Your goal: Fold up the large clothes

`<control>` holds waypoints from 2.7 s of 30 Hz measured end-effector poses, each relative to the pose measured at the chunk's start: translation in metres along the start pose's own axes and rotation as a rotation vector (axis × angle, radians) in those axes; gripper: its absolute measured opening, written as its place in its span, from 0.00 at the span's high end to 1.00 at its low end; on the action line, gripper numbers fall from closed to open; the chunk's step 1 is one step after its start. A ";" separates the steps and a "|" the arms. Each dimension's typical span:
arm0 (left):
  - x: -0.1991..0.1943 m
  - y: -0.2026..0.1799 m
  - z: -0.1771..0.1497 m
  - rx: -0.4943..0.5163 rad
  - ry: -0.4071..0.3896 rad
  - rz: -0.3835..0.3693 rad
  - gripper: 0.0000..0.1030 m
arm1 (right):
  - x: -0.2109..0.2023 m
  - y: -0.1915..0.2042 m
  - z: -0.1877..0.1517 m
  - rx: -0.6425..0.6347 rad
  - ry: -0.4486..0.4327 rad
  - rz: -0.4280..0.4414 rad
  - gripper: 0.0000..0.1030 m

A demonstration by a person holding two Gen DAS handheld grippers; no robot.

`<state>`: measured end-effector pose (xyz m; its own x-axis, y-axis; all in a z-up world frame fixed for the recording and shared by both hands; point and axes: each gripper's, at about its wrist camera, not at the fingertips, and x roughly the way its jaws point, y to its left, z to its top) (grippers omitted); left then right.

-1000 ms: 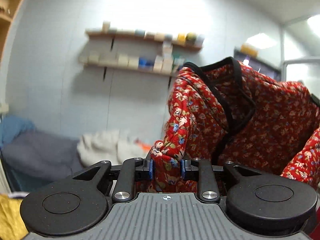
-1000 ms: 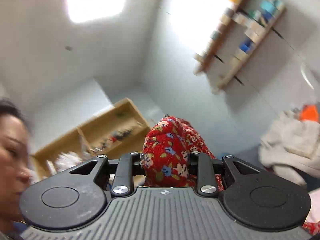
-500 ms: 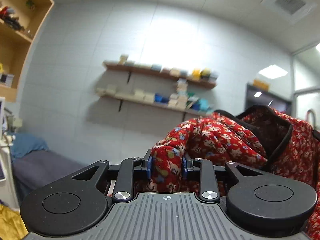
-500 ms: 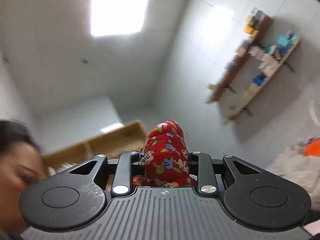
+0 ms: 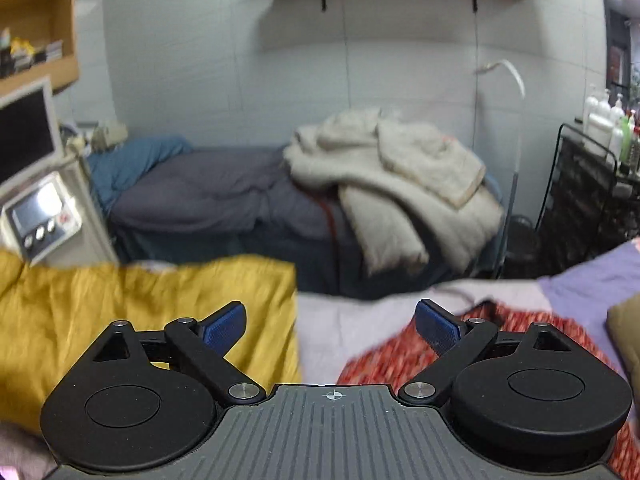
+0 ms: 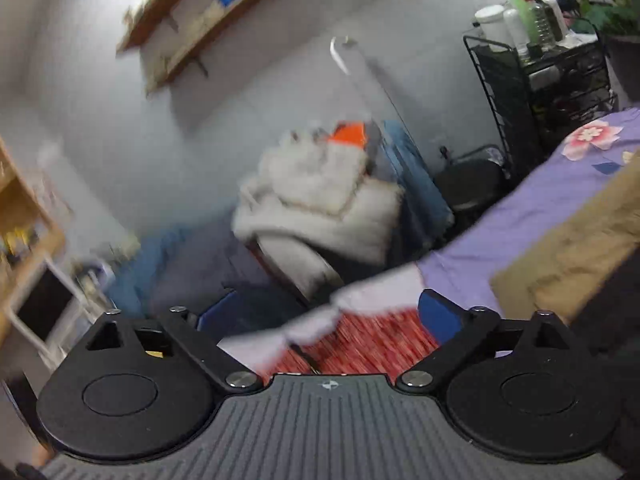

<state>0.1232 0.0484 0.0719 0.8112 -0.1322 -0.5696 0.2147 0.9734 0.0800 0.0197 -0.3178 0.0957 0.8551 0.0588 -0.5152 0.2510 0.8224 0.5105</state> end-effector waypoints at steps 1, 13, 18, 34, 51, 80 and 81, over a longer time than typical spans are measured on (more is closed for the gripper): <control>-0.016 0.019 -0.015 -0.012 0.021 0.014 0.00 | -0.005 0.002 -0.013 -0.052 0.021 -0.030 0.05; -0.139 0.158 -0.061 -0.016 -0.020 0.565 0.00 | -0.032 0.056 -0.107 -0.395 0.226 -0.067 0.01; -0.141 0.145 -0.081 -0.086 0.081 0.435 0.00 | 0.020 0.114 -0.177 -0.507 0.405 0.089 0.01; -0.107 0.030 -0.159 -0.090 0.341 0.076 0.00 | 0.104 0.151 -0.279 -0.792 0.576 0.014 0.34; -0.094 0.028 -0.147 -0.144 0.377 0.060 0.00 | -0.017 0.079 -0.061 -0.272 0.128 0.048 0.80; -0.086 0.001 -0.132 -0.109 0.374 0.061 0.00 | -0.047 -0.169 -0.001 0.401 0.010 -0.358 0.15; -0.085 -0.001 -0.132 -0.106 0.379 0.053 0.00 | -0.038 -0.175 -0.002 0.462 0.021 -0.367 0.23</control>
<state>-0.0177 0.0834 0.0119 0.5570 -0.0222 -0.8302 0.1046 0.9936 0.0436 -0.0576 -0.4633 0.0248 0.6671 -0.1683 -0.7257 0.7044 0.4595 0.5410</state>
